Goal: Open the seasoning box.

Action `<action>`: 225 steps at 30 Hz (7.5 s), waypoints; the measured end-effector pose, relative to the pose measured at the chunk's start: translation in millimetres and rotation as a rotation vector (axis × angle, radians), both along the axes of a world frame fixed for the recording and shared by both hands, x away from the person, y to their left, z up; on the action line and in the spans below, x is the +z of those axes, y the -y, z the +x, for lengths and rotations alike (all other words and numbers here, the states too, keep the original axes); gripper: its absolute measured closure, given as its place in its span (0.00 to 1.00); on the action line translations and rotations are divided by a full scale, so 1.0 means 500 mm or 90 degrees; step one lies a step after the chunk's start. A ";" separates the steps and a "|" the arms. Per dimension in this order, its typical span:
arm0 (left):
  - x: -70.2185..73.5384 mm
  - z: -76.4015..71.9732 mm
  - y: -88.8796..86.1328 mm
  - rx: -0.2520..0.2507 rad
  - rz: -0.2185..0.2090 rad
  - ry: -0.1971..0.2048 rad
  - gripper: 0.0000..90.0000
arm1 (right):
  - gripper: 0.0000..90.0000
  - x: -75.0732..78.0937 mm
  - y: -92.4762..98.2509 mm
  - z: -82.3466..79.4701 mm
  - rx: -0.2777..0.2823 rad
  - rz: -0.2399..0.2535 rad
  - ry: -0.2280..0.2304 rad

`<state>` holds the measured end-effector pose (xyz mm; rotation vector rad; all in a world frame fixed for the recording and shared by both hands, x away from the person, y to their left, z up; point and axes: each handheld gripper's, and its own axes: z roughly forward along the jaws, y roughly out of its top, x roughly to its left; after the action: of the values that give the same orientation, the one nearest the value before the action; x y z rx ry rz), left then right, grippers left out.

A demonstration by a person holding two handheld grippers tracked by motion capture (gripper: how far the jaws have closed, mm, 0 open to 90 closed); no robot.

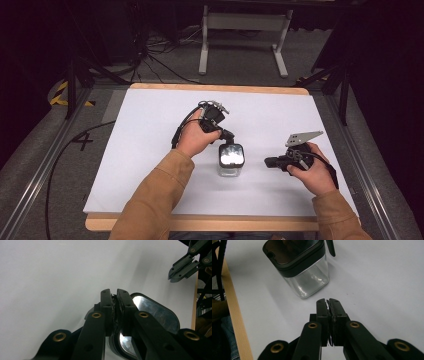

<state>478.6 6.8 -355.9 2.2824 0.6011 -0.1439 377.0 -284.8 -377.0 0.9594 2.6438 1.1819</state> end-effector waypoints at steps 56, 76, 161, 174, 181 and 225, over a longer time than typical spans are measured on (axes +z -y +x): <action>-0.006 0.011 -0.006 0.047 -0.023 -0.068 0.96 | 1.00 0.001 -0.049 -0.015 0.048 -0.009 0.025; -0.008 0.012 -0.007 0.057 -0.032 -0.082 0.96 | 1.00 -0.013 -0.112 -0.021 0.083 0.000 0.066; -0.052 -0.186 -0.073 0.036 -0.100 0.037 1.00 | 1.00 0.044 -0.129 0.013 0.039 0.125 0.184; -0.056 -0.185 -0.074 0.045 -0.113 0.032 1.00 | 1.00 0.049 -0.133 0.055 0.006 0.173 0.176; -0.055 -0.186 -0.072 0.042 -0.108 0.043 1.00 | 1.00 0.052 -0.135 0.078 -0.023 0.160 0.188; 0.028 -0.203 -0.190 0.131 -0.079 0.109 0.81 | 0.82 0.090 -0.011 0.022 -0.109 0.120 0.190</action>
<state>377.1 101.8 -342.0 2.0743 0.7126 0.1103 387.9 -279.4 -332.0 0.9299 2.2068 1.4245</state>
